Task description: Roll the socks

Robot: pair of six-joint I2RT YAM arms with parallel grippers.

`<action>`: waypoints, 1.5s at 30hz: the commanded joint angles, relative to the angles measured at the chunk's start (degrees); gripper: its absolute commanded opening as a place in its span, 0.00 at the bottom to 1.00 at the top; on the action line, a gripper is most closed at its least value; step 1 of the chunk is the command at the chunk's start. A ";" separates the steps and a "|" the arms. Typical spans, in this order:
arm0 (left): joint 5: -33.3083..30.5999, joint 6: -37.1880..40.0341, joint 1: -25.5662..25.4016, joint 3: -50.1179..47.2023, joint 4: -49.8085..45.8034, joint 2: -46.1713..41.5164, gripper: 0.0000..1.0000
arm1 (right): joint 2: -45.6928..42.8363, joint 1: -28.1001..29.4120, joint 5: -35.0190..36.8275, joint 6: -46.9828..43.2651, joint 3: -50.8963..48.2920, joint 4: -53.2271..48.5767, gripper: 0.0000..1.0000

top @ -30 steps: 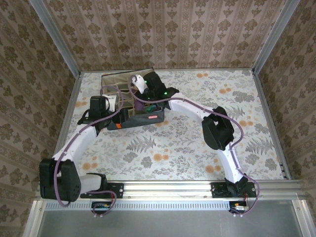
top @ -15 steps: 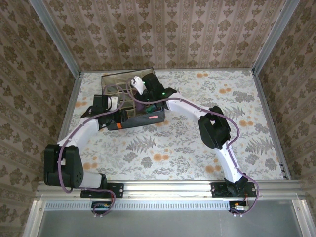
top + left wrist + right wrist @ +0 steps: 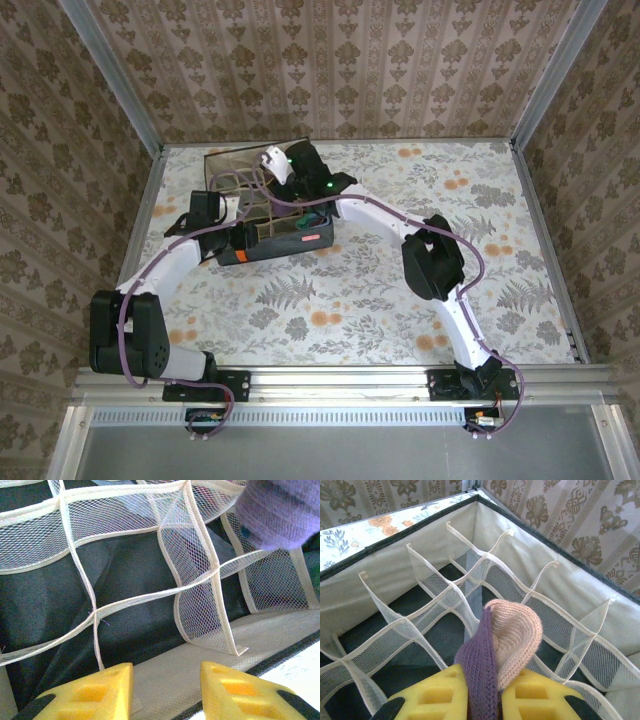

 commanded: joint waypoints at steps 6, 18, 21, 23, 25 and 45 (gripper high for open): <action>-0.77 0.75 0.17 0.55 -6.85 1.83 0.37 | 6.14 0.04 2.24 -4.51 5.52 -3.70 0.00; -2.91 0.53 0.33 1.86 -7.64 2.57 0.37 | 4.01 0.31 1.93 -8.65 -4.21 -0.69 0.00; -3.24 0.27 0.57 2.47 -7.67 2.74 0.37 | 3.36 0.63 1.82 -9.79 -6.71 0.16 0.00; -3.41 -0.06 0.68 2.84 -7.50 2.93 0.37 | 2.21 0.88 1.68 -10.39 -9.60 2.69 0.03; -3.41 -0.29 0.77 3.40 -7.44 3.26 0.37 | 0.71 1.01 0.74 -10.36 -13.12 6.05 0.08; -3.40 -0.43 0.93 7.07 -8.27 5.18 0.39 | -5.87 -1.34 -4.80 4.73 -16.29 11.78 0.64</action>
